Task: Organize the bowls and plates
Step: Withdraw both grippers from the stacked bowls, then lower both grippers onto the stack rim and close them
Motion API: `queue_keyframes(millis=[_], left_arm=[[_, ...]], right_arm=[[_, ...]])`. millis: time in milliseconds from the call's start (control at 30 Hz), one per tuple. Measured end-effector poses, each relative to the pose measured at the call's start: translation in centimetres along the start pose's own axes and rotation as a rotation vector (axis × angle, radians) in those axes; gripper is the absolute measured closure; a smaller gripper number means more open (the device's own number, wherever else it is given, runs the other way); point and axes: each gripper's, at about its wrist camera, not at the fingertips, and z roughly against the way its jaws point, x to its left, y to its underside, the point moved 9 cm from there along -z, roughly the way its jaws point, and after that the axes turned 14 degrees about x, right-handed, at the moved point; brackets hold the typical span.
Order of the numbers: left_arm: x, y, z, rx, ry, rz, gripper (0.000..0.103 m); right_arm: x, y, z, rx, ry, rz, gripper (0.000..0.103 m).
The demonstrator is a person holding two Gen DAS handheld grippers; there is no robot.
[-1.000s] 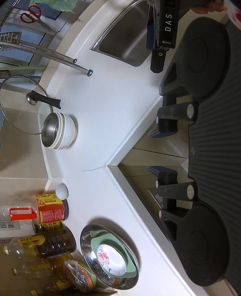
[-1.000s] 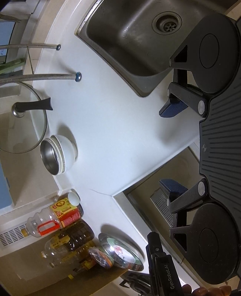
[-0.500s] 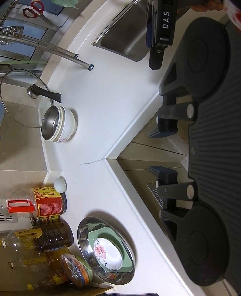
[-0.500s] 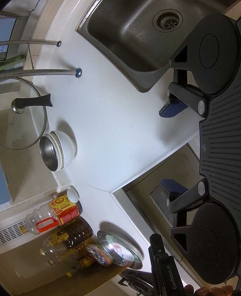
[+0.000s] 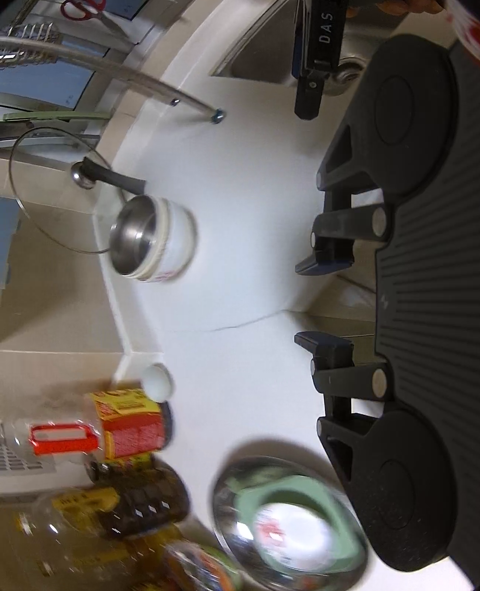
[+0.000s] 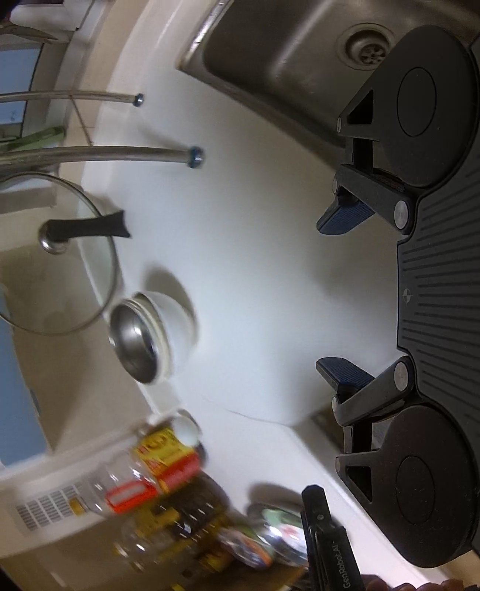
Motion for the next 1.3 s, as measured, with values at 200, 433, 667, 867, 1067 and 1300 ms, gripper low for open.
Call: queue_keyframes(millis=[200, 433, 667, 867, 1067, 1300], left_arm=[[0.7, -6.8, -2.6, -0.048, 0.024, -0.038, 0.074], [0.3, -13.5, -5.4, -0.099, 0.068, -0.092, 0.074], [-0.2, -17.3, -7.7, -0.121, 0.104, -0.129, 0.074], [-0.8, -18.8, -9.2, -0.112, 0.149, -0.105, 0.074], [-1.8, -19.7, -10.6, -0.079, 0.161, -0.094, 0.074], [-1.9, -20.0, -12.3, -0.031, 0.172, -0.052, 0.075]], right_arm=[[-1.3, -6.3, -1.4, -0.090, 0.019, -0.078, 0.030], [-1.6, -13.0, -3.4, -0.173, -0.018, -0.154, 0.030], [-0.8, -17.6, -5.5, -0.240, -0.097, -0.199, 0.043], [-0.5, -19.8, -7.1, -0.240, -0.156, -0.203, 0.052], [-0.6, -20.9, -8.5, -0.206, -0.177, -0.200, 0.065], [-1.0, -21.4, -10.0, -0.163, -0.228, -0.226, 0.080]])
